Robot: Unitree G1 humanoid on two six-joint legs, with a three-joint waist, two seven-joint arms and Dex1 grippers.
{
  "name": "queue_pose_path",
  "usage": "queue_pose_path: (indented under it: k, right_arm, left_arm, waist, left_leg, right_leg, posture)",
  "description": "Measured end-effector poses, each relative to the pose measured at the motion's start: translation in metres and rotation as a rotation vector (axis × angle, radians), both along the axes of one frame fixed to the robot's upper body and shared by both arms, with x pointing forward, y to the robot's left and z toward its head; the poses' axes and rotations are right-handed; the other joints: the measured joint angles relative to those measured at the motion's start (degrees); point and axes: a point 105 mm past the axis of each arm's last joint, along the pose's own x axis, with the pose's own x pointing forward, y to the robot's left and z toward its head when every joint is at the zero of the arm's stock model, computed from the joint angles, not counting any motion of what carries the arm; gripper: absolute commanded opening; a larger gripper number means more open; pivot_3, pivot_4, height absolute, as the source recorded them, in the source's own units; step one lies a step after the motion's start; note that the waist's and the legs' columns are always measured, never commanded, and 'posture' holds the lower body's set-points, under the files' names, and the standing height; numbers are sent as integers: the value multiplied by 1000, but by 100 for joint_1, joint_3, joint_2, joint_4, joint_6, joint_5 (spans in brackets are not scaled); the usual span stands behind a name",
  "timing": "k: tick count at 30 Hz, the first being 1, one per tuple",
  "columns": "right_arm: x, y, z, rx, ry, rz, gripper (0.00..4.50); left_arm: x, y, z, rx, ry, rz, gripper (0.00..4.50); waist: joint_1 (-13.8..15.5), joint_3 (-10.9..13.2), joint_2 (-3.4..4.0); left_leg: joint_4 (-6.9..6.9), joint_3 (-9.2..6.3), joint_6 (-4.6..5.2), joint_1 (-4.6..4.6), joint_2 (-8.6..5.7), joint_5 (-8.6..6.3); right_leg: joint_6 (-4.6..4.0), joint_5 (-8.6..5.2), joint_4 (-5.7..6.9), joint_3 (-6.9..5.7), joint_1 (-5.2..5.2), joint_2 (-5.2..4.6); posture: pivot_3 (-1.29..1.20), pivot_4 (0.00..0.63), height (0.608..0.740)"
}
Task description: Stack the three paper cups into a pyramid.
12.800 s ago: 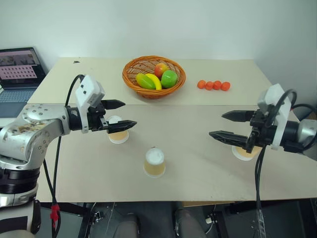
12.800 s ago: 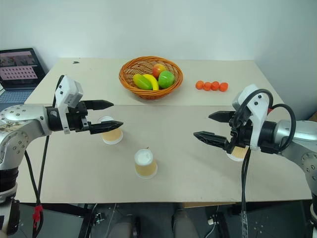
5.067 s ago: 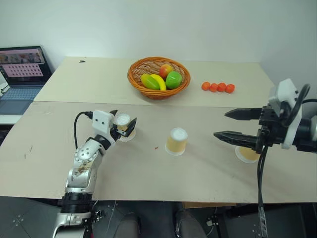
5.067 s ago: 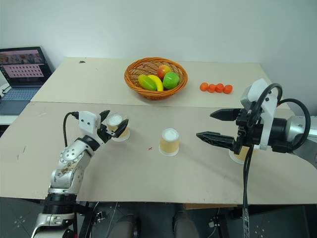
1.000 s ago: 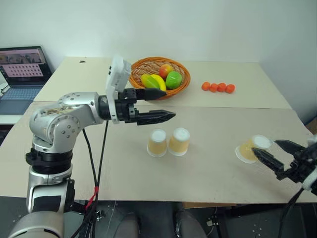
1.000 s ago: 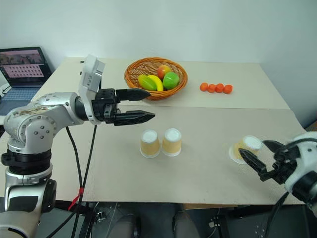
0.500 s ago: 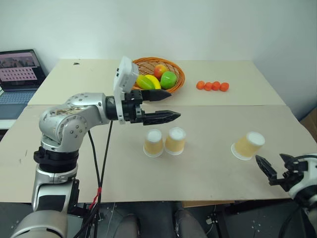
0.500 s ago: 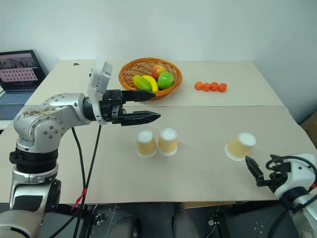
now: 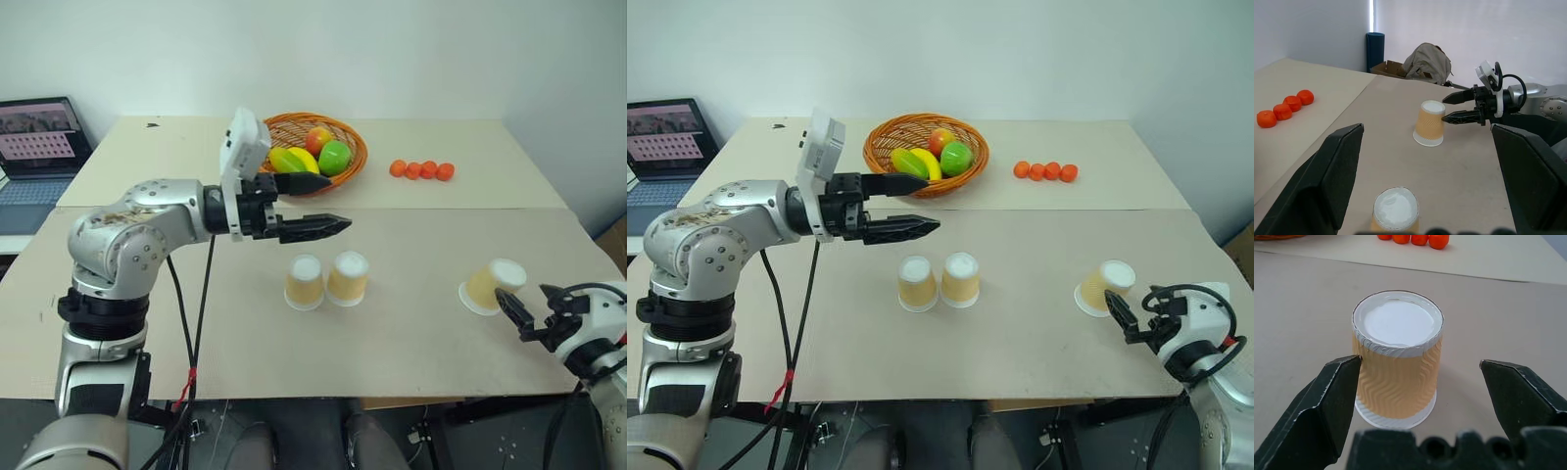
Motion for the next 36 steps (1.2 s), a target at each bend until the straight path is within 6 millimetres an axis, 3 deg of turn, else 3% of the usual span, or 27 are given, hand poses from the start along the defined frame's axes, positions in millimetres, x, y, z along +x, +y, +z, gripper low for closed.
queue_pose_path:
  k: [13,35,36]
  right_arm:
    - [17,16,2,-3,-11,80,4500]
    - [39,12,5,-5,-29,102,4500]
    - [39,12,5,-5,-31,101,4256]
  left_arm:
    - [-2,2,-1,14,-15,16,4423]
    - [-2,1,-2,13,-24,35,4423]
    - [-2,1,-2,13,-24,36,4476]
  waist:
    - [0,0,1]
    - [-4,0,1]
    - [-4,0,1]
  left_leg:
    - [-1,-1,0,0,1,0]
    - [-1,-2,0,0,1,0]
    - [0,-2,0,0,0,0]
  right_leg:
    - [0,0,2,-1,-1,1]
    - [0,1,2,-2,-1,1]
    - [0,1,2,-1,-1,1]
  posture:
    - [0,150,734]
    - [0,150,734]
    - [0,150,734]
